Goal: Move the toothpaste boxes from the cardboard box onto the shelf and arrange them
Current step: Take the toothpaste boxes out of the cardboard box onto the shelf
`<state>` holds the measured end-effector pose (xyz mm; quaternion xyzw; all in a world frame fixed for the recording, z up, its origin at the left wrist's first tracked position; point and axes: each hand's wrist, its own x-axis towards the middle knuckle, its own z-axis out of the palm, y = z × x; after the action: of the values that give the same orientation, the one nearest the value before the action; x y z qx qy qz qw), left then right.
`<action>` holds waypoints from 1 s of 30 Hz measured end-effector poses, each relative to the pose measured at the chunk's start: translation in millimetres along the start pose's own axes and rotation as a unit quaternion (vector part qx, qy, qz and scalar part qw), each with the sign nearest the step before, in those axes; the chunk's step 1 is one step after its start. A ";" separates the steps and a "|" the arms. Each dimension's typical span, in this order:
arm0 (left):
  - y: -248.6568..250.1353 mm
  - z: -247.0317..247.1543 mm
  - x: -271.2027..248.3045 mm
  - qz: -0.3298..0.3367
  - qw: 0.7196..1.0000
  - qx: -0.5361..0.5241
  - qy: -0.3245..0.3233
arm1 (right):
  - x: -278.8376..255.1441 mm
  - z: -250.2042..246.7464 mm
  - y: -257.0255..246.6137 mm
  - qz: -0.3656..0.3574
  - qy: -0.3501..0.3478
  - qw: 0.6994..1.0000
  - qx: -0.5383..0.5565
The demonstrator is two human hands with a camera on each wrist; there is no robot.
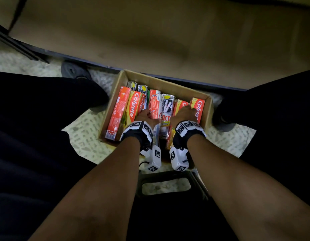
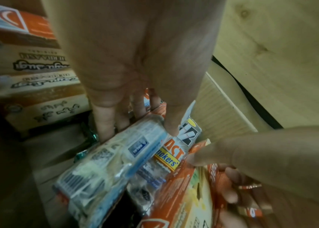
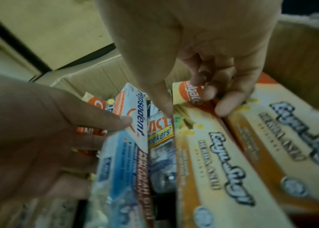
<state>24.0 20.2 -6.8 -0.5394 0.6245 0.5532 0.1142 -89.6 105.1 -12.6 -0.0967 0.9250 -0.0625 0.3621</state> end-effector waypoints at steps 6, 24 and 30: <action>-0.9 0.0 -1.9 -0.008 0.999 -0.043 0.002 | 4.3 1.7 -5.9 0.034 -0.028 0.998 0.036; -3.9 -6.7 -14.2 -0.002 0.996 -0.085 -0.010 | -17.3 31.9 -17.7 0.006 0.041 0.999 0.002; -8.0 -10.6 -8.2 0.002 0.996 -0.091 -0.016 | -16.8 33.3 -14.9 0.019 0.002 0.996 0.089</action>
<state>38.4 17.6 -1.5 -0.5374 0.5709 0.6165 0.0728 -52.9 92.9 -23.1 -0.0468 0.9182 -0.1379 0.3683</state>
